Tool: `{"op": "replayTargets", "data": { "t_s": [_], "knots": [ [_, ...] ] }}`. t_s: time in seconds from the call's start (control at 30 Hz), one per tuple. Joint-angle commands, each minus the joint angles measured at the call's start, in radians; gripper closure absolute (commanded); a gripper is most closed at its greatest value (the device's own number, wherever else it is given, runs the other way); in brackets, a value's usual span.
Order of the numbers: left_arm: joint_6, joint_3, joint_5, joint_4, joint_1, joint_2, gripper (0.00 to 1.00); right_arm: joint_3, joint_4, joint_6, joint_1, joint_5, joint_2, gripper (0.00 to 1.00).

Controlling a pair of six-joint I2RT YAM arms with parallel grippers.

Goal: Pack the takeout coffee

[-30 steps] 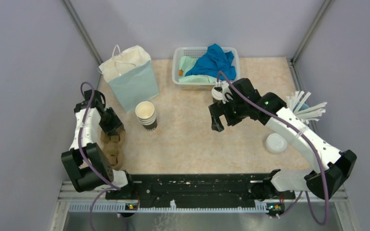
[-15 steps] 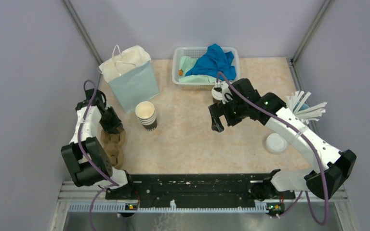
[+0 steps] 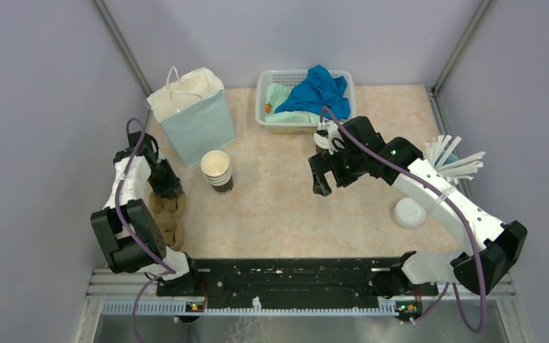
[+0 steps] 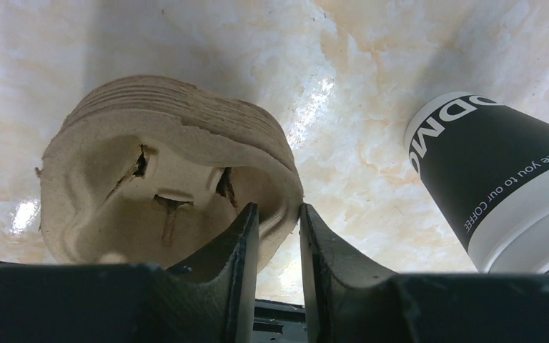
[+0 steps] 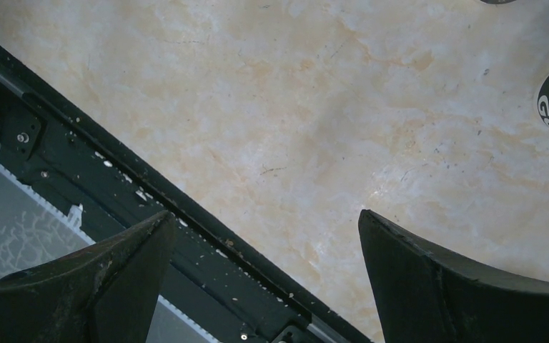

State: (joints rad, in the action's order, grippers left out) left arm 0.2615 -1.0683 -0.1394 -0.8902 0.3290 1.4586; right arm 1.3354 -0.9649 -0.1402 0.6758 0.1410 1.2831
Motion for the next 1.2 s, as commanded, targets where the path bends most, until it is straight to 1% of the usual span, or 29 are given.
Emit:
{"op": "replayTargets", "data": {
  "t_s": [0.0, 0.27, 0.6, 0.8, 0.87, 1.03, 1.13, 1.17],
  "knots": [
    [-0.013, 0.01, 0.003, 0.017, 0.003, 0.004, 0.71, 0.006, 0.037, 0.014, -0.004, 0.008, -0.006, 0.01],
    [-0.033, -0.03, 0.056, -0.027, 0.003, -0.017, 0.82, 0.007, 0.038, 0.012, -0.004, 0.008, -0.01, 0.01],
    [-0.081, -0.076, 0.121, -0.017, 0.001, -0.052, 1.0, -0.001, 0.044, 0.01, -0.004, 0.011, -0.021, 0.01],
    [-0.087, -0.116, 0.13, -0.023, -0.001, -0.079, 1.0, 0.0, 0.051, 0.009, -0.004, 0.017, -0.019, 0.01],
    [-0.065, -0.13, 0.176, -0.04, -0.002, -0.09, 1.0, 0.0, 0.052, 0.007, -0.005, 0.019, -0.02, 0.01],
    [-0.043, -0.119, 0.202, -0.036, -0.005, -0.142, 1.0, -0.002, 0.055, 0.007, -0.004, 0.023, -0.021, 0.01],
    [-0.028, -0.114, 0.091, -0.088, -0.007, -0.125, 1.0, -0.001, 0.053, 0.007, -0.002, 0.022, -0.023, 0.01],
    [-0.013, -0.102, 0.076, -0.117, -0.01, -0.123, 0.87, -0.002, 0.052, 0.007, -0.003, 0.022, -0.026, 0.01]
  ]
}}
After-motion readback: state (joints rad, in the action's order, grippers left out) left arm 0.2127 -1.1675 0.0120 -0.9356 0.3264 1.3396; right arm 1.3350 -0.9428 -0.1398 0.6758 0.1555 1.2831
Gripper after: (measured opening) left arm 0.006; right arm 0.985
